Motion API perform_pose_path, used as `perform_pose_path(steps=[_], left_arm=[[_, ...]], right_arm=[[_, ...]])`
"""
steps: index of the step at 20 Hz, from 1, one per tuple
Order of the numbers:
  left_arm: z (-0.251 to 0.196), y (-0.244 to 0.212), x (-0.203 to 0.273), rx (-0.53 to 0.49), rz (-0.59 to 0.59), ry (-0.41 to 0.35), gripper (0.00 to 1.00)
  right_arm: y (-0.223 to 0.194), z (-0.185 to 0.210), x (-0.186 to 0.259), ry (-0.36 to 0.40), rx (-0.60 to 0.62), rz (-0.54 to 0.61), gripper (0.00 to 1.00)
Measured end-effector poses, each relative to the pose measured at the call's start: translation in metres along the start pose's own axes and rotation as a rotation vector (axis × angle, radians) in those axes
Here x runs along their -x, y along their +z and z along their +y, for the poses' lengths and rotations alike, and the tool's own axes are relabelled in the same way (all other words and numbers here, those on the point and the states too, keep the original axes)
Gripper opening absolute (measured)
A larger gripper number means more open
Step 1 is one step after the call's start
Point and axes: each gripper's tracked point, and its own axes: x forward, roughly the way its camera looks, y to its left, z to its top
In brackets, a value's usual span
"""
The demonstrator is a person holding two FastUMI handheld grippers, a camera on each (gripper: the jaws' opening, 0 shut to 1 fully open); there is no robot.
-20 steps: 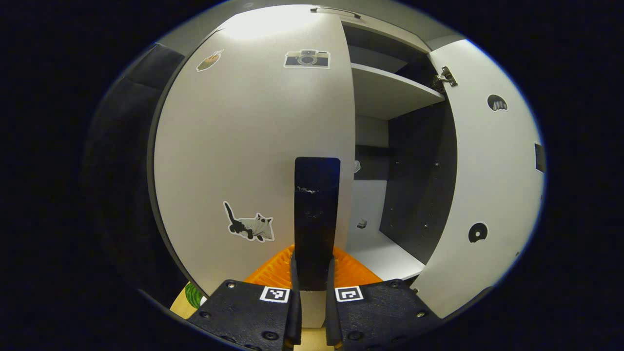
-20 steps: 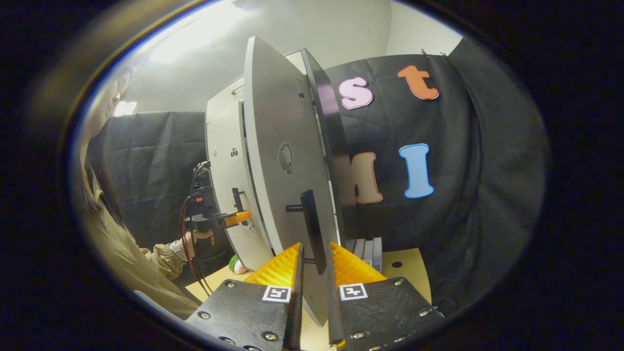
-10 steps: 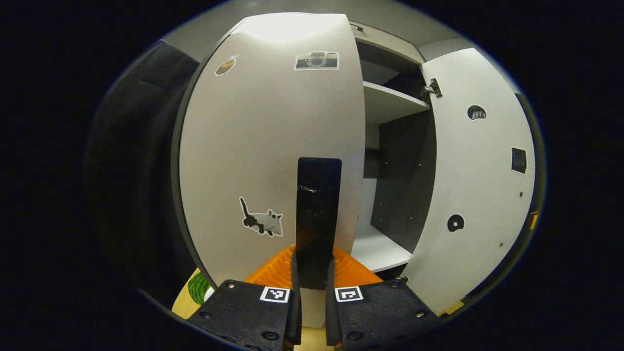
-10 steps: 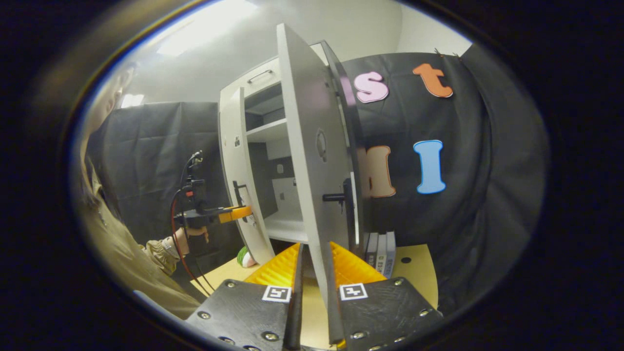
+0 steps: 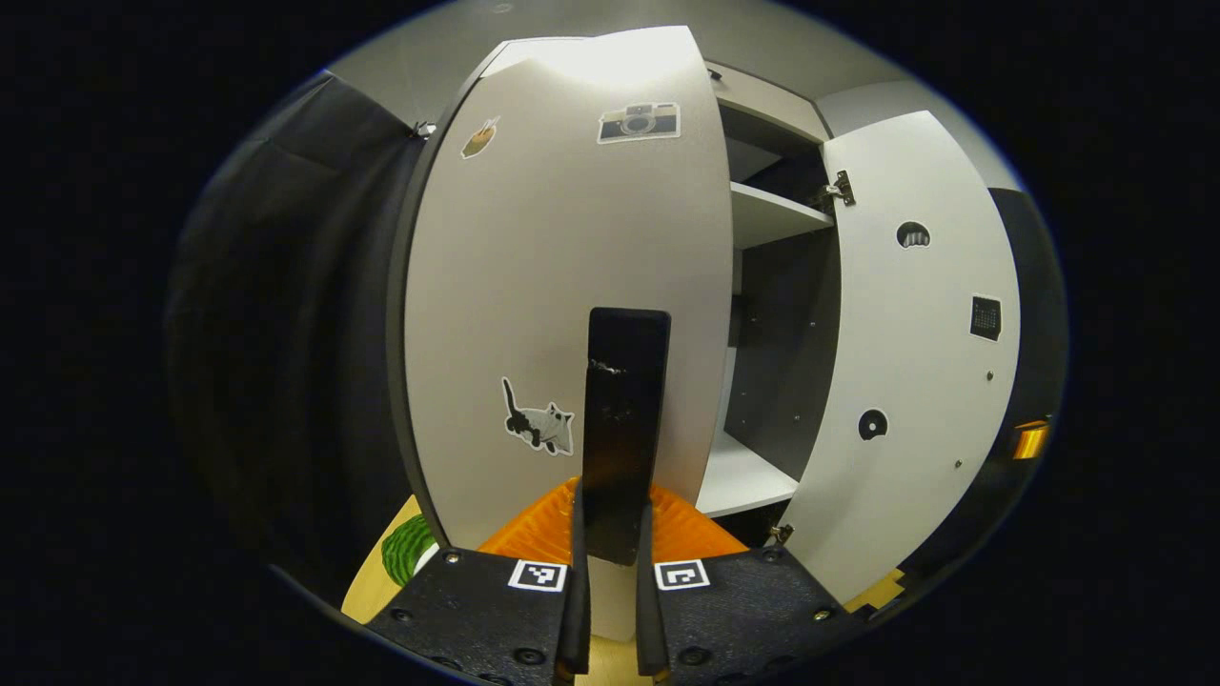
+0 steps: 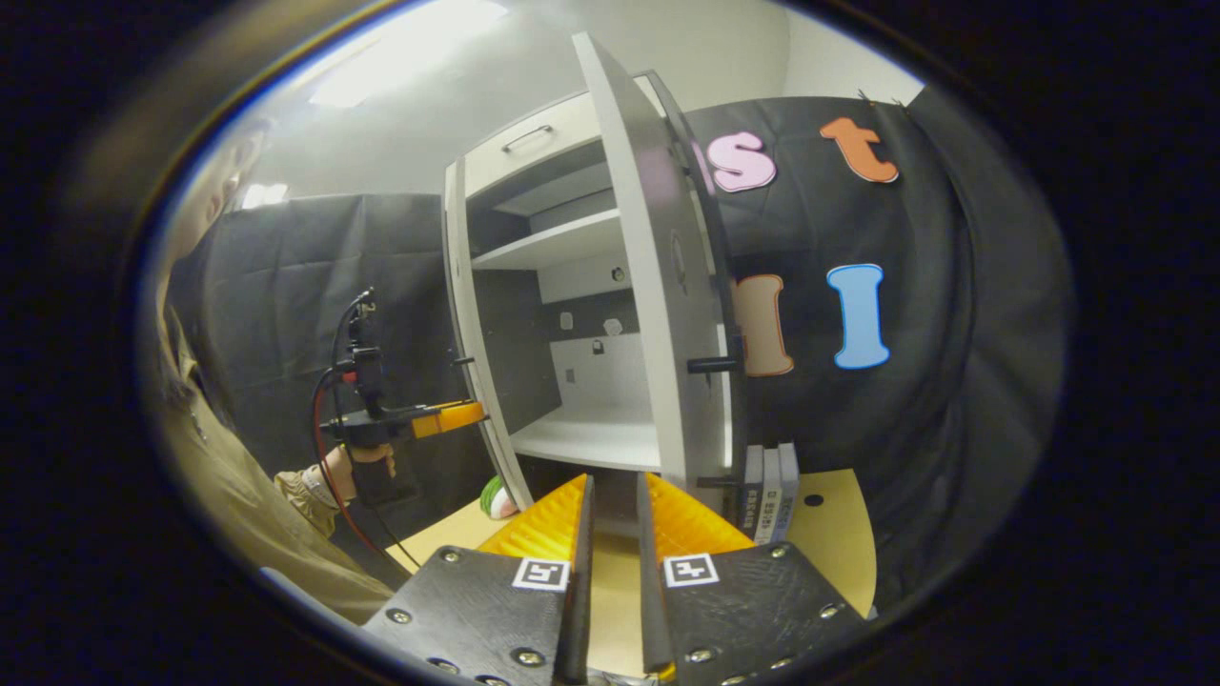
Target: Open the right door of the double-door shoe cabinet with the right hand, and open the left door with the left hand.
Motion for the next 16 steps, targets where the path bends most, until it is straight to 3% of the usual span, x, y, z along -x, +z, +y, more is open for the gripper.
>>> perform_pose_path(steps=[7,8,10,12,16], left_arm=[[0.007,-0.001,0.008,0.025,0.005,0.011,0.19],[0.008,-0.001,0.009,0.034,0.007,0.014,0.19],[0.009,-0.001,0.011,0.042,0.006,0.021,0.19],[0.012,-0.001,0.014,0.049,0.007,0.028,0.19],[0.029,0.001,0.018,-0.021,-0.002,0.083,0.16]], right_arm=[[-0.003,0.027,-0.027,0.061,0.027,0.018,0.22],[-0.002,0.031,-0.031,0.072,0.032,0.019,0.17],[-0.001,0.040,-0.039,0.094,0.047,0.023,0.17],[-0.003,0.050,-0.047,0.116,0.058,0.029,0.22],[-0.011,0.059,-0.066,0.151,0.067,0.048,0.22]])
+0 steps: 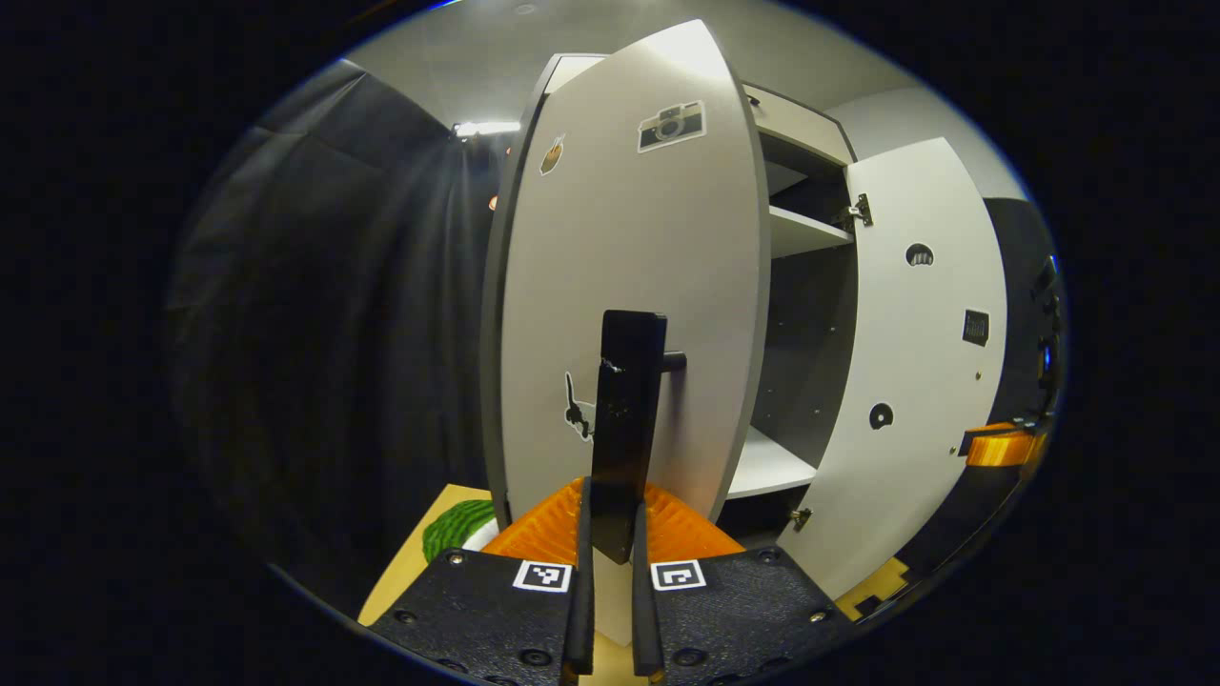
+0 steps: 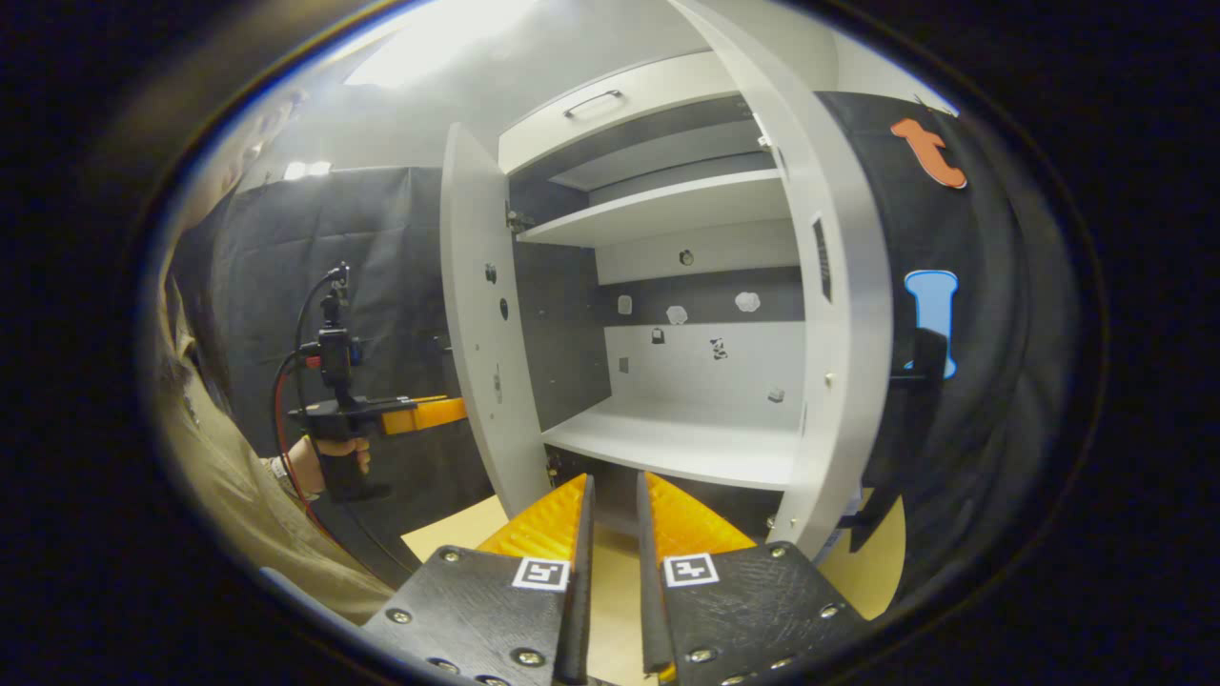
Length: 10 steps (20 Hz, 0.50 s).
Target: Open the right door of the double-door shoe cabinet with the right hand, and open the left door with the left hand.
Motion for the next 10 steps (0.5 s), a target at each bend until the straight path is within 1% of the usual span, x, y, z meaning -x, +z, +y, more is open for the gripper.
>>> perform_pose_path(steps=[1,2,4,7,8,10], left_arm=[[0.009,0.001,0.001,-0.012,-0.002,0.021,0.16],[0.016,0.002,0.005,-0.016,0.000,0.036,0.13],[0.022,0.001,0.010,-0.013,0.002,0.066,0.10],[0.040,0.003,0.013,-0.024,-0.005,0.132,0.04],[0.046,0.004,0.014,-0.019,-0.005,0.154,0.01],[0.050,0.004,0.018,0.005,-0.007,0.168,0.00]], right_arm=[[-0.002,0.002,-0.004,0.010,-0.003,0.002,0.22],[-0.002,0.003,-0.010,0.019,-0.006,0.003,0.22],[-0.004,0.003,-0.008,0.035,-0.006,0.008,0.22],[-0.003,0.004,-0.007,0.059,-0.006,0.009,0.22],[-0.003,0.004,-0.006,0.066,-0.005,0.010,0.22],[-0.001,0.005,-0.006,0.075,0.000,0.014,0.22]])
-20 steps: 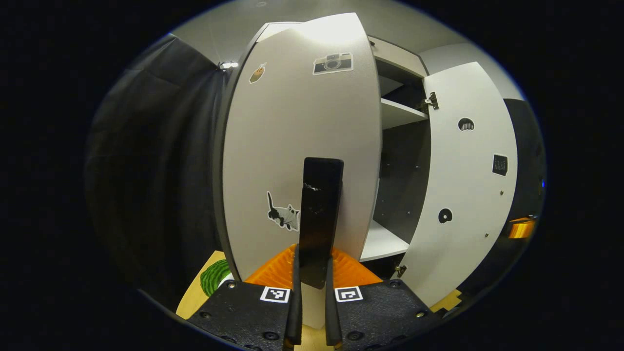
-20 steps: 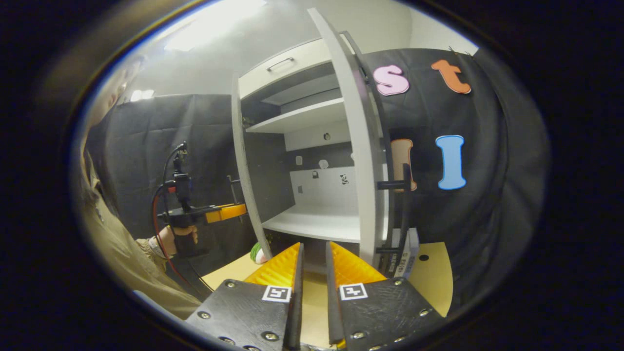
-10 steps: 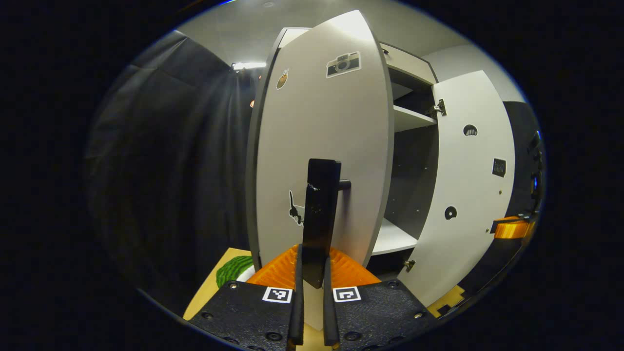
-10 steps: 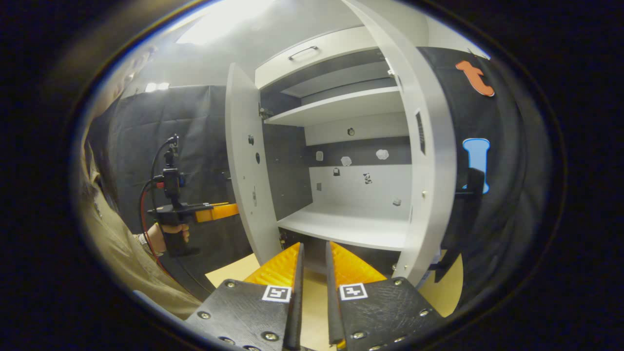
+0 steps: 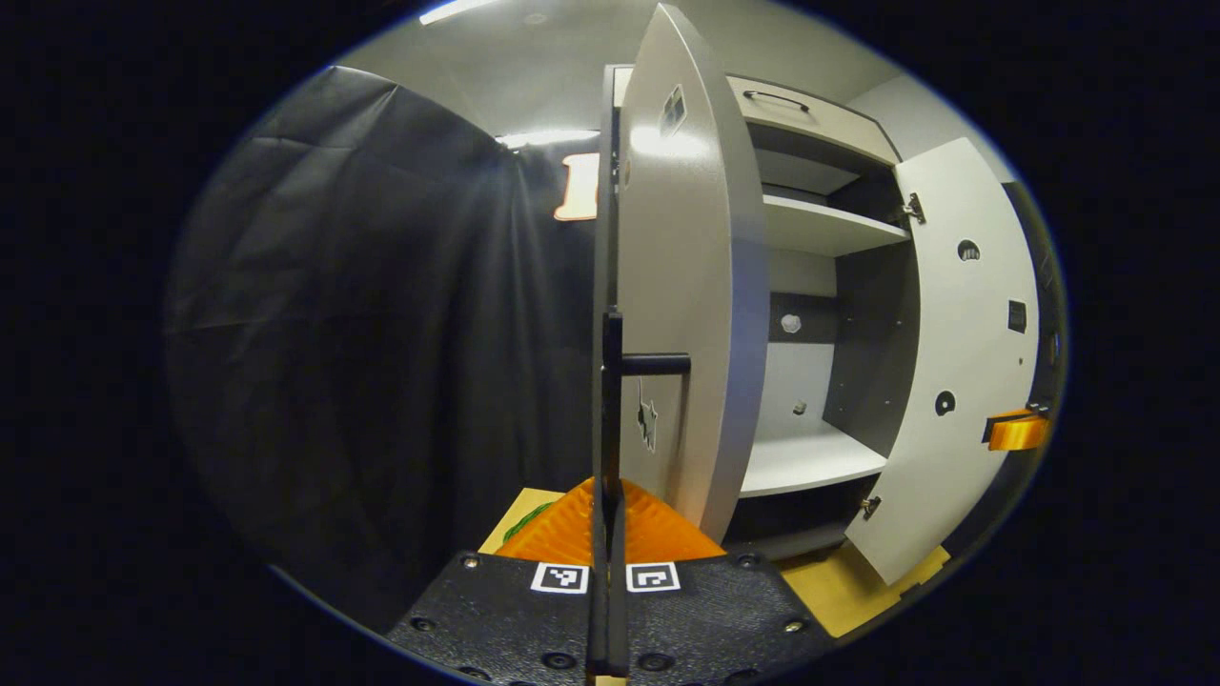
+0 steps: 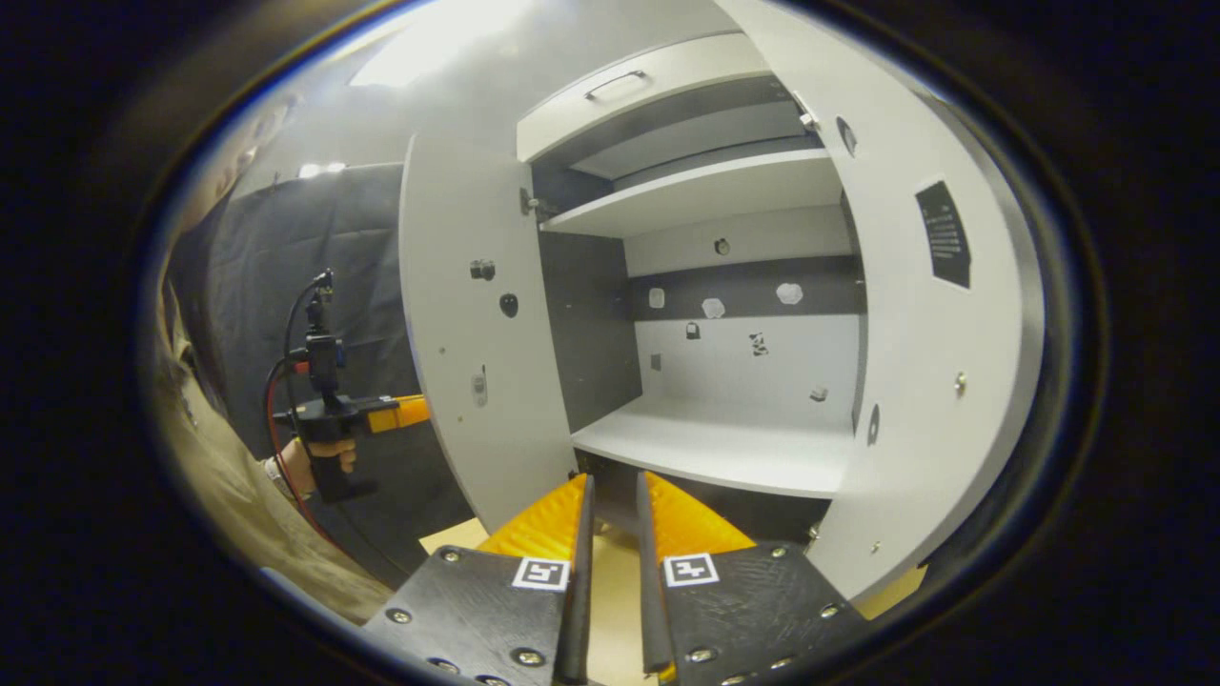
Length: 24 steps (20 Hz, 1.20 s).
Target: Open the right door of the double-door shoe cabinet with the right hand, and open the left door with the left hand.
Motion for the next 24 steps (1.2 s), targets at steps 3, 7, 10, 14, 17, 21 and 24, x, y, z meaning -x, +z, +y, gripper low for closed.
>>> perform_pose_path(steps=[3,7,10,14,17,21,24], left_arm=[[0.003,-0.001,-0.002,0.018,-0.004,0.005,0.00],[0.013,0.001,-0.003,-0.009,-0.010,0.007,0.00],[0.010,0.001,-0.005,-0.003,-0.014,-0.009,0.00],[0.013,0.002,-0.006,-0.012,-0.017,-0.019,0.00],[0.013,0.003,-0.006,-0.010,-0.021,-0.036,0.00],[0.013,0.003,-0.007,-0.009,-0.026,-0.043,0.00],[0.014,0.002,-0.005,0.000,-0.019,-0.033,0.00]], right_arm=[[-0.002,0.000,-0.002,0.001,0.009,-0.002,0.22],[-0.001,0.000,-0.001,-0.009,0.014,-0.009,0.22],[-0.002,0.000,-0.001,-0.017,0.015,-0.009,0.22],[-0.003,0.000,-0.002,-0.012,0.016,-0.006,0.22],[-0.004,0.001,-0.003,-0.005,0.018,0.000,0.22],[-0.005,0.000,-0.004,0.010,0.020,0.011,0.22],[-0.006,-0.001,-0.004,0.001,0.029,0.017,0.22]])
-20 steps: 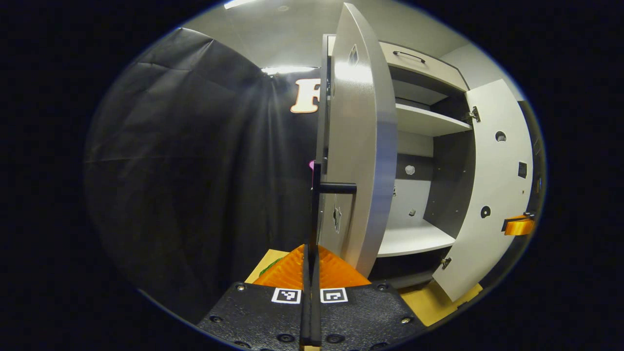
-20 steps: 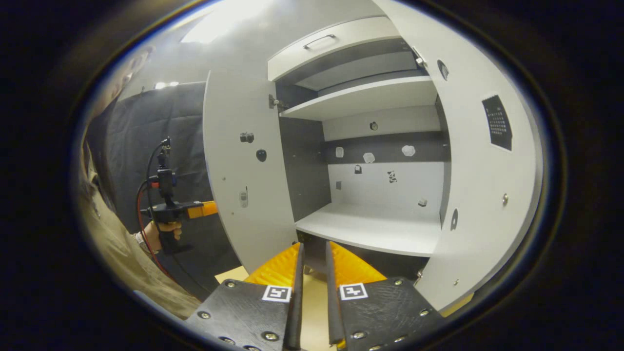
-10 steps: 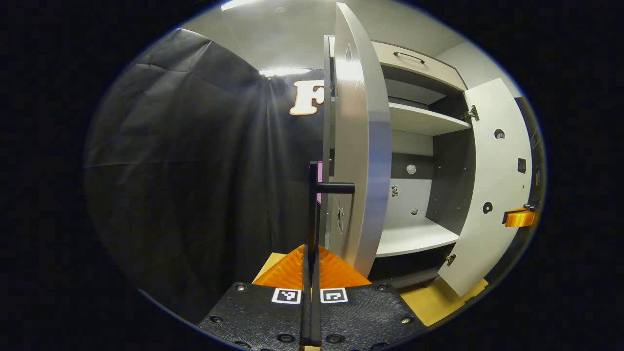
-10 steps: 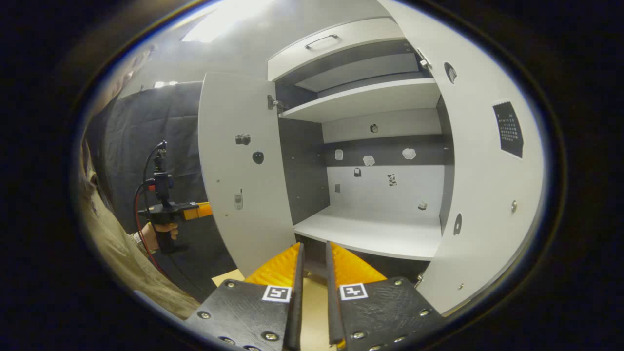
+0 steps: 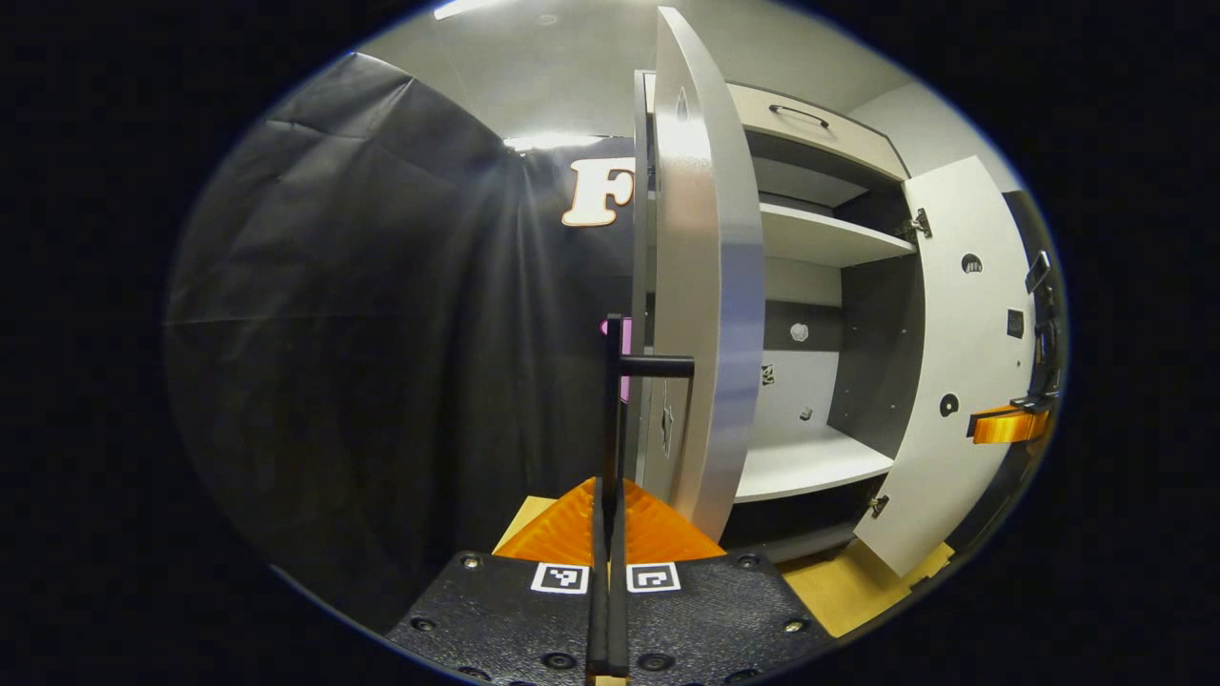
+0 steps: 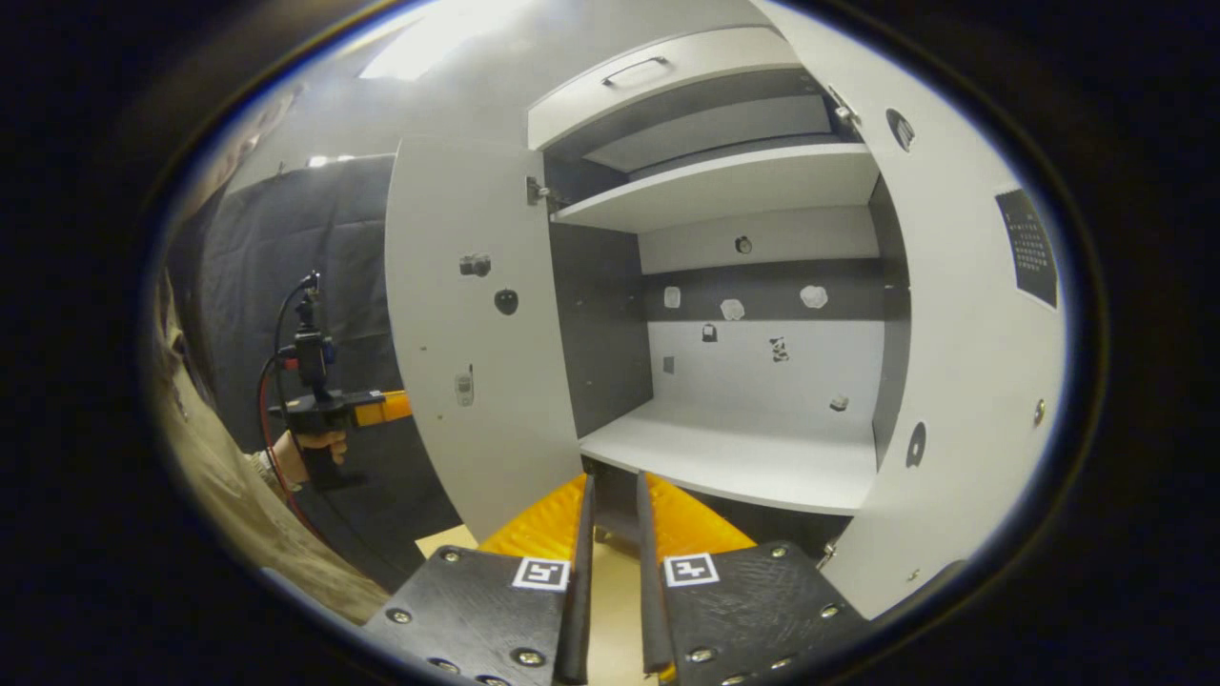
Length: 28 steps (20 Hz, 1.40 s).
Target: Open the right door of the double-door shoe cabinet with the right hand, and open the left door with the left hand.
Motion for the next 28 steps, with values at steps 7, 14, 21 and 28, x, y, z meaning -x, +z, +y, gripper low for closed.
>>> perform_pose_path(steps=[7,14,21,28], left_arm=[[0.002,-0.001,0.002,0.015,0.008,0.027,0.00],[-0.001,0.001,0.006,0.069,-0.002,0.064,0.05],[0.006,0.029,0.014,0.011,-0.073,0.113,0.01],[-0.033,0.052,0.000,-0.020,-0.137,-0.025,0.00]], right_arm=[[0.010,-0.012,0.003,-0.167,0.060,-0.018,0.22],[0.026,-0.035,-0.016,-0.290,0.149,-0.042,0.38],[0.035,-0.031,-0.032,-0.332,0.124,-0.069,0.98],[0.059,-0.031,-0.031,-0.519,0.087,-0.135,0.98]])
